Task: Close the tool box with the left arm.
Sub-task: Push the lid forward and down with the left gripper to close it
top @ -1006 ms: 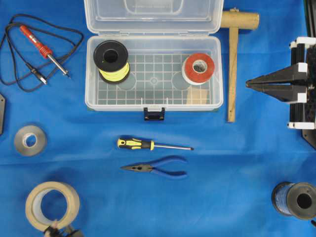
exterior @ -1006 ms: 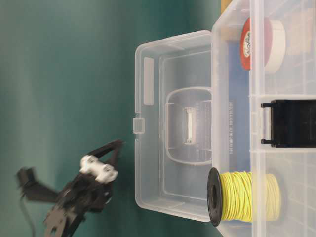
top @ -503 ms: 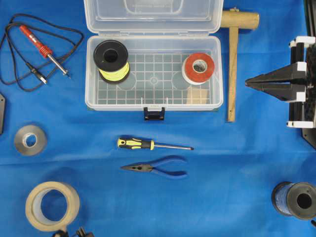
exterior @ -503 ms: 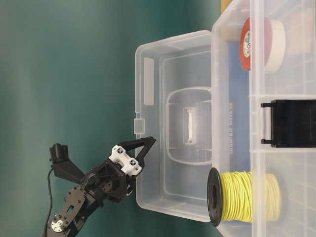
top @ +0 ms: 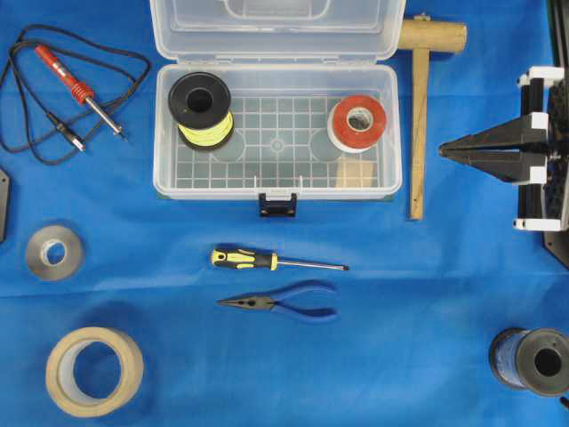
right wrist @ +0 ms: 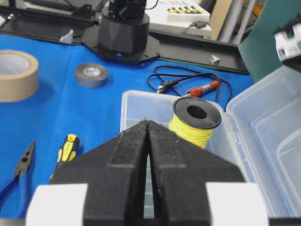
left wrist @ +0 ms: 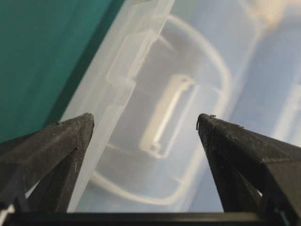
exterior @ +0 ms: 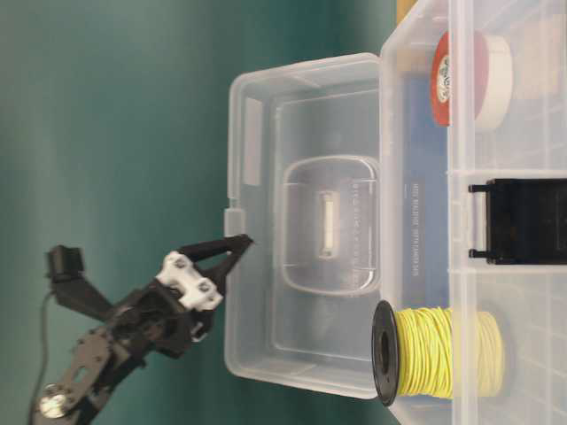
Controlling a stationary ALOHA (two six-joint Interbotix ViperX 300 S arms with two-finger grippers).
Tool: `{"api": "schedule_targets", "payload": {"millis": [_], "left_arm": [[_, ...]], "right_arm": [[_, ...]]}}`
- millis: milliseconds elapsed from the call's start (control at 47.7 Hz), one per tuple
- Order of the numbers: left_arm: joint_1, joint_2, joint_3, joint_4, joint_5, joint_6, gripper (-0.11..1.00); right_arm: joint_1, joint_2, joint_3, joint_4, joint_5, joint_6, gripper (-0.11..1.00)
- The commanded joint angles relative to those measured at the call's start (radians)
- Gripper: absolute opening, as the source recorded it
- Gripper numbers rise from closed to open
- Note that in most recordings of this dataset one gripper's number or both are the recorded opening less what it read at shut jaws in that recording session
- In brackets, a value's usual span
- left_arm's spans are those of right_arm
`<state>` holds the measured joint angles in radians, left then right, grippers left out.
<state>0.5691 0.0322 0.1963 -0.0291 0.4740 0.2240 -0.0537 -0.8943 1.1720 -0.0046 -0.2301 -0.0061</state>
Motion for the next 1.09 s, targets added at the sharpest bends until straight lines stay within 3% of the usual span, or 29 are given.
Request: {"api": "schedule_targets", "payload": {"millis": [0, 377, 671, 776, 1069], "left_arm": [[-0.072, -0.051, -0.011, -0.005, 0.018, -0.005, 0.91], [-0.204, -0.172, 0.072, -0.005, 0.055, -0.052, 0.91], [-0.357, -0.230, 0.163, -0.009, 0.052, -0.095, 0.91], [-0.416, -0.242, 0.189, -0.011, 0.052, -0.141, 0.91], [-0.598, -0.256, 0.210, -0.011, 0.138, -0.354, 0.91]], "right_arm": [[-0.002, 0.006, -0.009, 0.003, -0.005, 0.002, 0.00], [-0.002, 0.006, -0.009, 0.002, -0.008, 0.000, 0.00], [-0.002, 0.006, -0.009, 0.002, -0.008, 0.002, 0.00], [-0.002, 0.006, -0.009, 0.002, -0.008, 0.000, 0.00], [-0.002, 0.006, -0.011, 0.002, -0.003, 0.000, 0.00]]}}
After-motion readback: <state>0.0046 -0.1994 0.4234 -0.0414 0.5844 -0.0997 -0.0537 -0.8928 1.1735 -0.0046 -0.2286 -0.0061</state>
